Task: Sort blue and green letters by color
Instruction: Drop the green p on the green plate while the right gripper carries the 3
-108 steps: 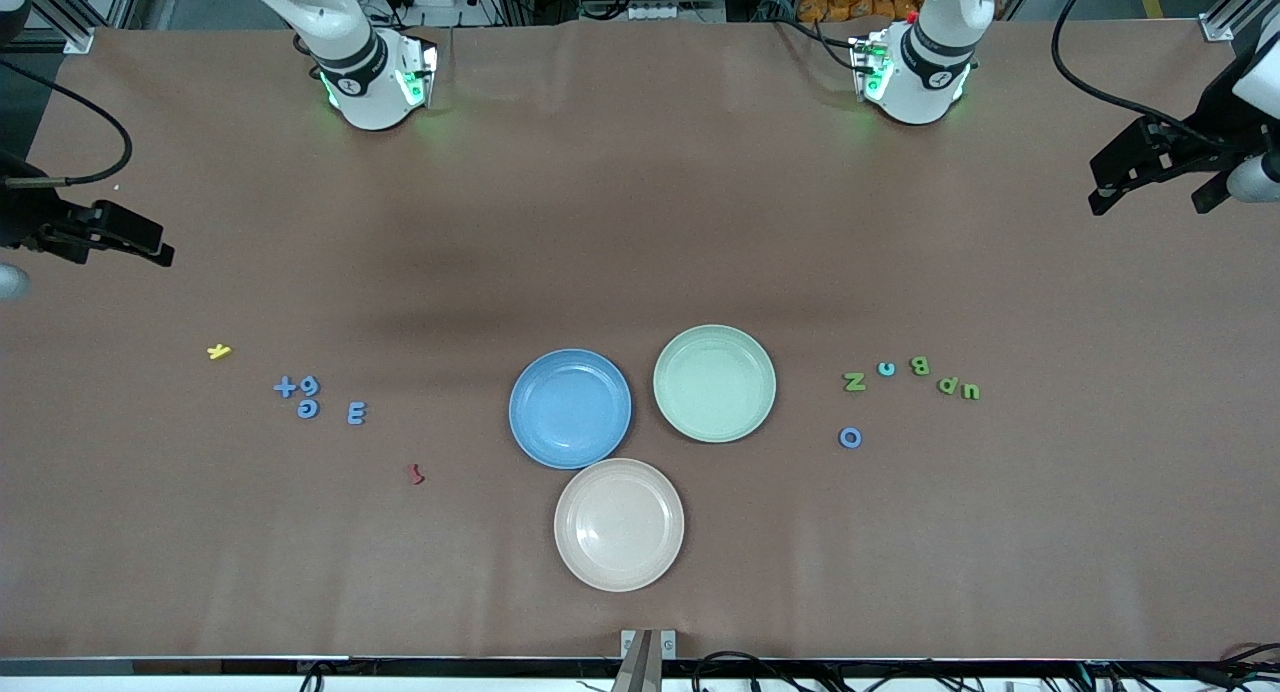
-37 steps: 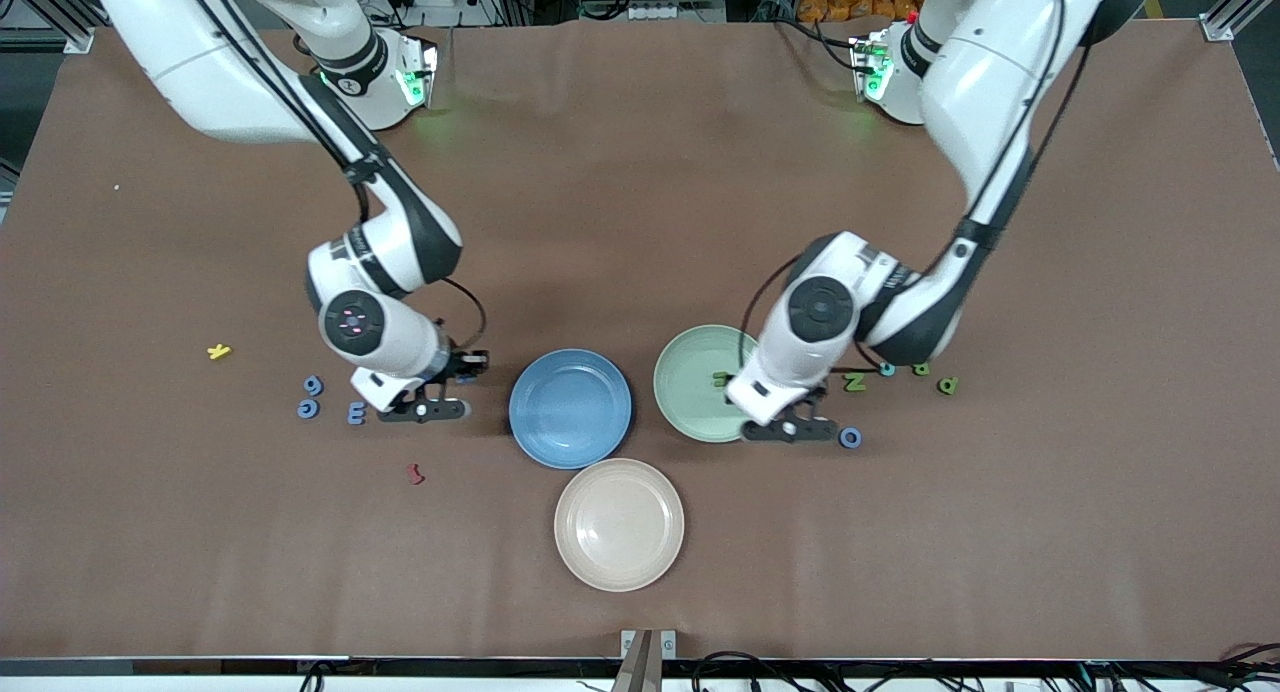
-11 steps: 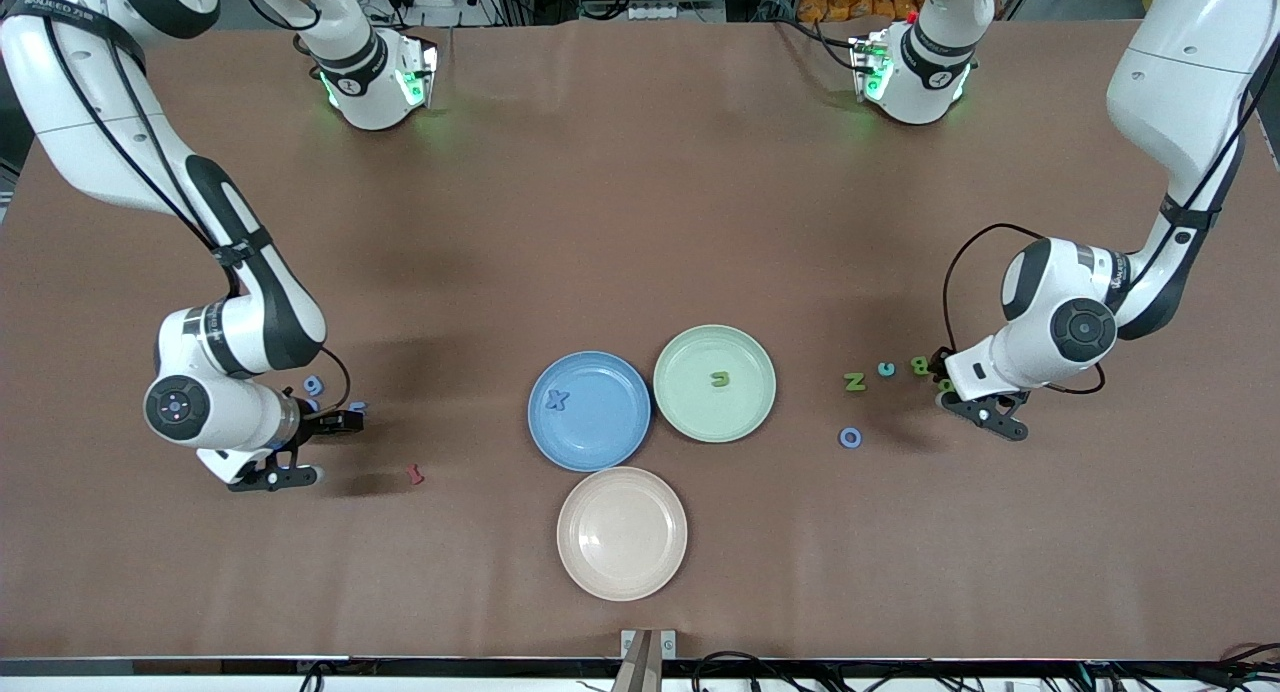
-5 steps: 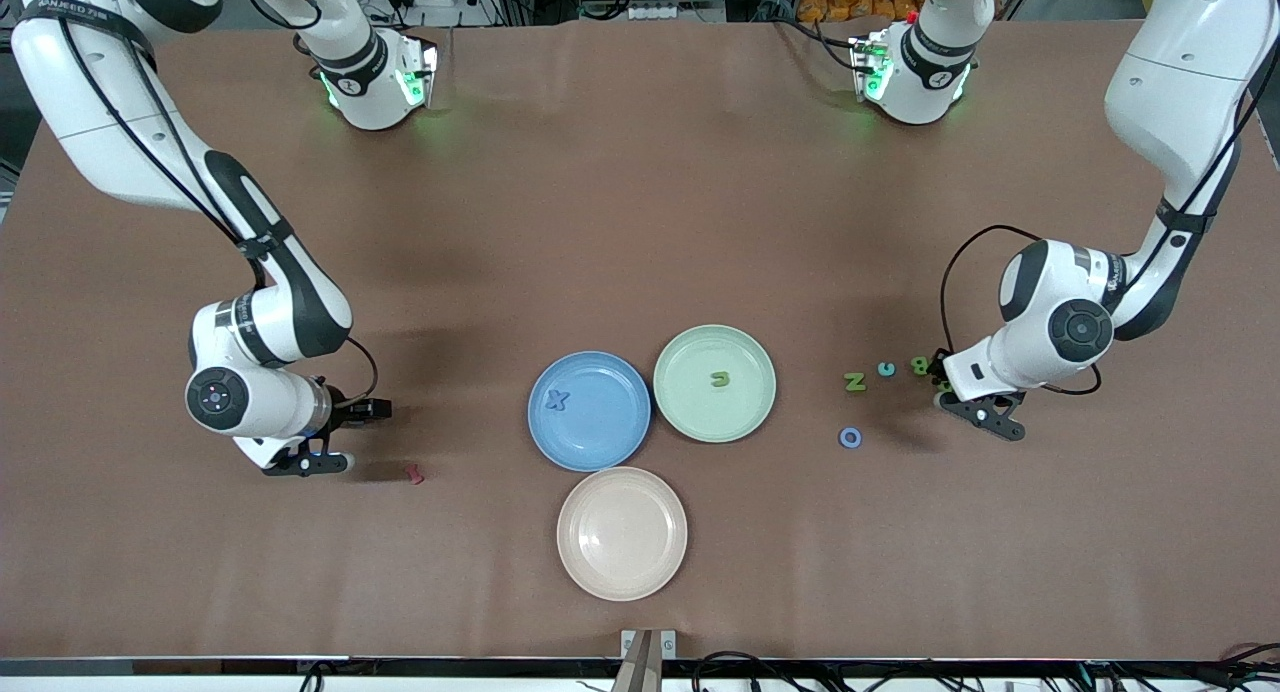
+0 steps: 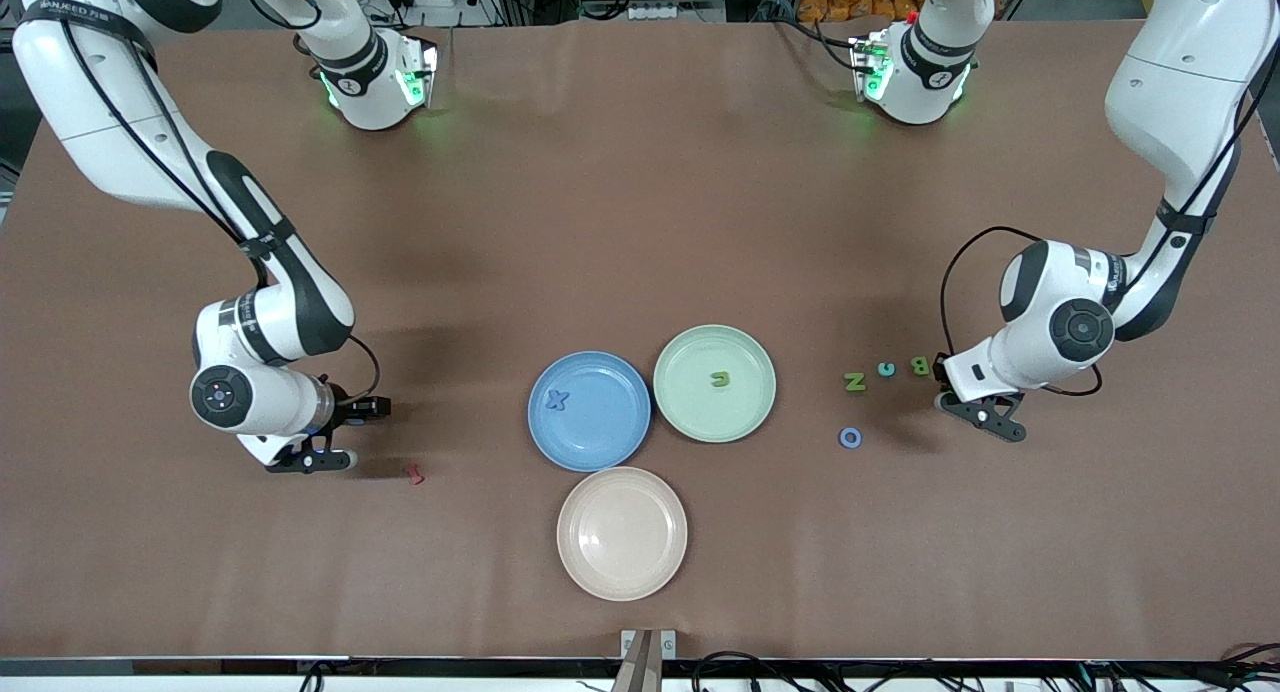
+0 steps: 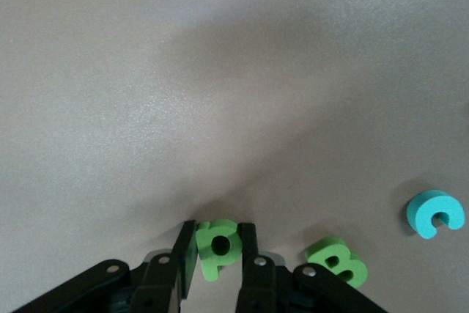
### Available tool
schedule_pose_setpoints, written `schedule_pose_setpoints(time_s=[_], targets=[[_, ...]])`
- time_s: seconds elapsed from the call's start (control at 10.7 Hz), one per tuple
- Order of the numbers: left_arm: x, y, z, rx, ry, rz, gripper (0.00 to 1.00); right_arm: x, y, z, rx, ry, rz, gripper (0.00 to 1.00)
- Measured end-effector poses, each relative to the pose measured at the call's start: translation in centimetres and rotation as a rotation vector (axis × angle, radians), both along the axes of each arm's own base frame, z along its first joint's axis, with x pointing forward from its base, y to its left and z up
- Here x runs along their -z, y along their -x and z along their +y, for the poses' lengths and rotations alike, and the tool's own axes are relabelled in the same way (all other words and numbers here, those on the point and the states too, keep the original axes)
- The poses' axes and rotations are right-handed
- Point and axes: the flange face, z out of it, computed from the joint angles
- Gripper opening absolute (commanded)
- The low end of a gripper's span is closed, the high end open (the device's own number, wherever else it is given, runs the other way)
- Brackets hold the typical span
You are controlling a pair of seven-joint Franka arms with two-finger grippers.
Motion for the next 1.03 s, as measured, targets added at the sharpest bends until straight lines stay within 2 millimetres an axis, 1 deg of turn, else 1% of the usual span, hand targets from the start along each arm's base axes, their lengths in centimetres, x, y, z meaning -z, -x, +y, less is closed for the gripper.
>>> schedule_pose_setpoints(time_s=[0.19, 0.28, 0.37, 0.47, 0.56, 0.65, 0.75, 0.84, 0.94, 1.03], targets=[[-0.5, -0.5, 0.1, -0.002, 0.004, -0.024, 0.00, -0.5, -0.1, 0.2, -0.001, -0.002, -0.008, 0.00], [-1.7, -1.3, 0.1, -0.005, 0.005, -0.053, 0.00, -0.5, -0.1, 0.2, -0.001, -0.002, -0.010, 0.00], [-3.9, -2.6, -0.3, -0.008, 0.001, -0.084, 0.00, -0.6, -0.2, 0.2, -0.001, -0.002, -0.010, 0.00], [-7.2, -3.9, -1.8, -0.025, 0.007, -0.083, 0.00, -0.7, -0.2, 0.5, 0.003, -0.005, -0.012, 0.00], [-11.1, -5.0, -4.4, -0.070, 0.021, -0.066, 0.00, -1.0, -0.1, 1.6, 0.027, -0.011, -0.011, 0.00], [-14.3, -5.4, -7.2, -0.117, 0.035, -0.064, 0.00, -1.6, 0.0, 3.3, 0.063, -0.018, -0.008, 0.00], [-16.1, -5.0, -10.9, -0.178, 0.047, -0.066, 0.00, -2.7, -0.1, 5.5, 0.104, -0.029, -0.010, 0.00], [-15.9, -4.0, -14.6, -0.241, 0.052, -0.055, 0.00, -3.8, -0.1, 7.3, 0.142, -0.038, -0.012, 0.00], [-14.7, -2.6, -19.3, -0.300, 0.054, -0.033, 0.00, -4.9, -0.2, 9.0, 0.194, -0.063, -0.010, 0.00], [-13.4, -0.7, -24.4, -0.356, 0.058, -0.014, 0.00, -6.0, -0.4, 10.4, 0.246, -0.105, 0.003, 0.00]])
